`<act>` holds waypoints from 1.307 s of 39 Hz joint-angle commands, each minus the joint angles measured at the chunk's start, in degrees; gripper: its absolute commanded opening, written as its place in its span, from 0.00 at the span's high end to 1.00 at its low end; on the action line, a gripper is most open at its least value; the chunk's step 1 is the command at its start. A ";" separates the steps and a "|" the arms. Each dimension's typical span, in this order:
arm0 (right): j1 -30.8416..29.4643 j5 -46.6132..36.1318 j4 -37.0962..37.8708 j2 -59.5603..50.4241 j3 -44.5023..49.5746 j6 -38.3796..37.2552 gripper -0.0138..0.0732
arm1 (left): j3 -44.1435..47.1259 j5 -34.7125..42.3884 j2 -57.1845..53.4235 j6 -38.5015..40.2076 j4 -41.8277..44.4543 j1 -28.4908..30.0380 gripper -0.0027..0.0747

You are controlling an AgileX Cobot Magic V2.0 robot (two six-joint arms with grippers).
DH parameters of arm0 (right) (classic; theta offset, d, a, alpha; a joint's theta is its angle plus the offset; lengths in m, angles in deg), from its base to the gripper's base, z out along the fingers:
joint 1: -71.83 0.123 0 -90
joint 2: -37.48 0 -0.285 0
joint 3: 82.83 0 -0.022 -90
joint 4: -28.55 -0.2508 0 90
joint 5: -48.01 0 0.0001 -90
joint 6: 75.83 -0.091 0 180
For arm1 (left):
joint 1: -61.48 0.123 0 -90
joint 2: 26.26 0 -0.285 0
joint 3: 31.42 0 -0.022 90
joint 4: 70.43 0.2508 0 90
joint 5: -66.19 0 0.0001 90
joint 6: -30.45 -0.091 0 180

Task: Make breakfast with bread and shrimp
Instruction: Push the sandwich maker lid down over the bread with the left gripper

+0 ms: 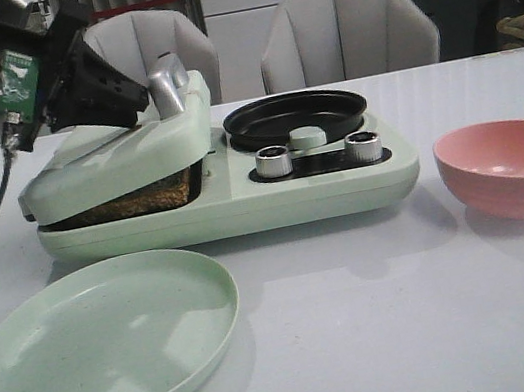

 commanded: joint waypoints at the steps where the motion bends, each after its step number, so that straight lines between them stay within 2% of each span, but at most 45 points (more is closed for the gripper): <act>1: -0.19 -5.24 -0.39 -0.69 -1.62 0.09 0.21 | -4.17 -5.11 -6.94 2.17 2.33 1.09 0.68; 8: -0.19 -5.24 -0.39 -0.69 -1.62 0.09 0.21 | -9.48 -4.71 -14.98 8.04 18.01 1.85 0.68; 16: -0.19 -5.24 -0.39 -0.69 -1.62 0.09 0.21 | -12.02 1.96 -25.55 26.33 46.62 1.85 0.68; 22: -0.19 -5.24 -0.39 -0.69 -1.62 0.09 0.21 | -11.92 1.56 -30.85 39.45 66.84 1.85 0.68; 24: -0.19 -5.24 -0.39 -0.69 -1.62 0.09 0.21 | -11.67 1.26 -32.52 42.55 71.02 1.85 0.68; 29: -0.19 -5.24 -0.39 -0.69 -1.62 0.09 0.21 | -9.04 2.25 -36.96 44.17 72.11 1.85 0.68; 34: -0.19 -5.24 -0.39 -0.69 -1.62 0.09 0.21 | -2.18 5.73 -42.75 44.17 71.20 1.85 0.68; 45: -0.19 -5.24 -0.39 -0.69 -1.62 0.09 0.21 | 23.09 23.71 -62.38 44.17 63.74 1.85 0.70; 51: -0.19 -5.42 -0.39 -0.69 -1.62 0.09 0.21 | 35.82 32.71 -73.14 44.17 63.17 1.85 0.70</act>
